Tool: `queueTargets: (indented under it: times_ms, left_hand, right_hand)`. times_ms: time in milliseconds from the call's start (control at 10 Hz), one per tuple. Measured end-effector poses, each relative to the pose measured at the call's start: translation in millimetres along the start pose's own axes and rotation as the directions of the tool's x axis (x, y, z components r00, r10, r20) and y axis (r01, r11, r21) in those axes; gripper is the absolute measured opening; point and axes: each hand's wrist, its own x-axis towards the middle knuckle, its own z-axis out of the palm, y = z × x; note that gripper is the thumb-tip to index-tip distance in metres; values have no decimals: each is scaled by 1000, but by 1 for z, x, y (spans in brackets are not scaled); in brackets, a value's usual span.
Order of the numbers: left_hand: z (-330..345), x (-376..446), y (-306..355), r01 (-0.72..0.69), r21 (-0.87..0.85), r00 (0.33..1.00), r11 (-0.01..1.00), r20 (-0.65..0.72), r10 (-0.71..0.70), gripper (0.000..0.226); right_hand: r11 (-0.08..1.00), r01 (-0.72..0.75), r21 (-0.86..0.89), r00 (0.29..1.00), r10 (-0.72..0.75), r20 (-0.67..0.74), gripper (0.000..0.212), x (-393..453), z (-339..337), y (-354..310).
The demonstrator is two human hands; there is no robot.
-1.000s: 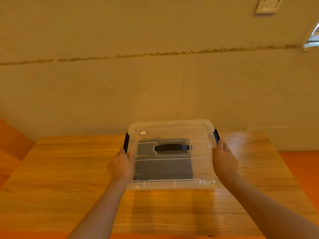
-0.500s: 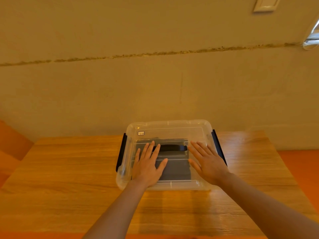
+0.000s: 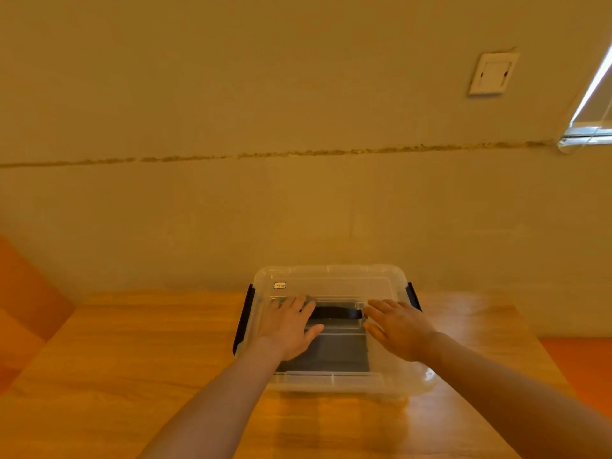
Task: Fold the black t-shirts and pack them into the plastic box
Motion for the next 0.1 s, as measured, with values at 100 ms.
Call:
queueTargets:
  times_ms: [100]
  left_hand:
    - [-38,11,-11,-40,8,997,999,-73,41,56]
  right_hand:
    - [999,-11,43,998,8,68,52,15,-30,-4]
